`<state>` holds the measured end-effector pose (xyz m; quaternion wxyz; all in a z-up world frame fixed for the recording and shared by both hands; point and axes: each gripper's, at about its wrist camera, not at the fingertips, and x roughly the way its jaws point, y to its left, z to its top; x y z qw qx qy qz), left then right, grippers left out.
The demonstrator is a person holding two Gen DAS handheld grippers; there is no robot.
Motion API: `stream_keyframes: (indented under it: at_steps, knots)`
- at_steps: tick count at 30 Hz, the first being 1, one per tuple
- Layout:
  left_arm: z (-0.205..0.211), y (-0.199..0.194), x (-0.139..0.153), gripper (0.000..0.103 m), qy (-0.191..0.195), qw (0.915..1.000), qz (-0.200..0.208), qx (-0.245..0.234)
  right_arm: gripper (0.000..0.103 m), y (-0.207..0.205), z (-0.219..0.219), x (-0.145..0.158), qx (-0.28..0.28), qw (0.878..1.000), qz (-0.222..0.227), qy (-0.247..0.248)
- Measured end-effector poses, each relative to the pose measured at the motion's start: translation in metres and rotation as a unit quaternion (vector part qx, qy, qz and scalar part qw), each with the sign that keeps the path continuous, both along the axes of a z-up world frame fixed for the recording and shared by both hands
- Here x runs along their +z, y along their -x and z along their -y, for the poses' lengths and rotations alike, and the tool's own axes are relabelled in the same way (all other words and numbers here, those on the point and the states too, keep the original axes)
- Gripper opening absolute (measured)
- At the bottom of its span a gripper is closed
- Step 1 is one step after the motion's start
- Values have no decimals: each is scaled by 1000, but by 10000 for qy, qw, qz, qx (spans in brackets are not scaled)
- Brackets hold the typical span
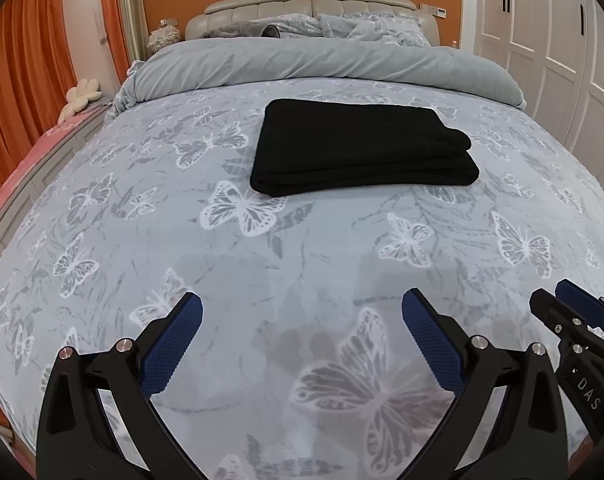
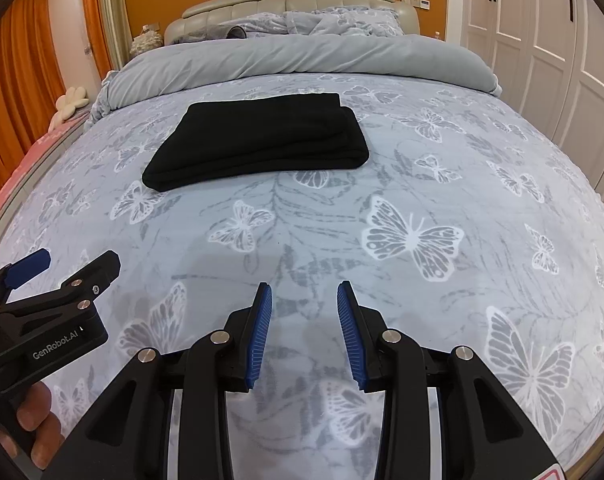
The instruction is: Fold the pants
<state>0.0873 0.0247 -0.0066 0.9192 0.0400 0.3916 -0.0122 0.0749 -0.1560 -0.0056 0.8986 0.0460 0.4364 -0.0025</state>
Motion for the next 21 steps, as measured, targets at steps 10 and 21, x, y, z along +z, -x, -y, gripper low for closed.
stream_keyframes:
  at_steps: [10,21]
  knots:
    - [-1,6,3,98,169,9995,246,58,42,0,1,0,3,10000,34,38]
    - [-2,-1,-5,98,63,9999,-89,-11,49,0,2,1,-16,10000,62,59]
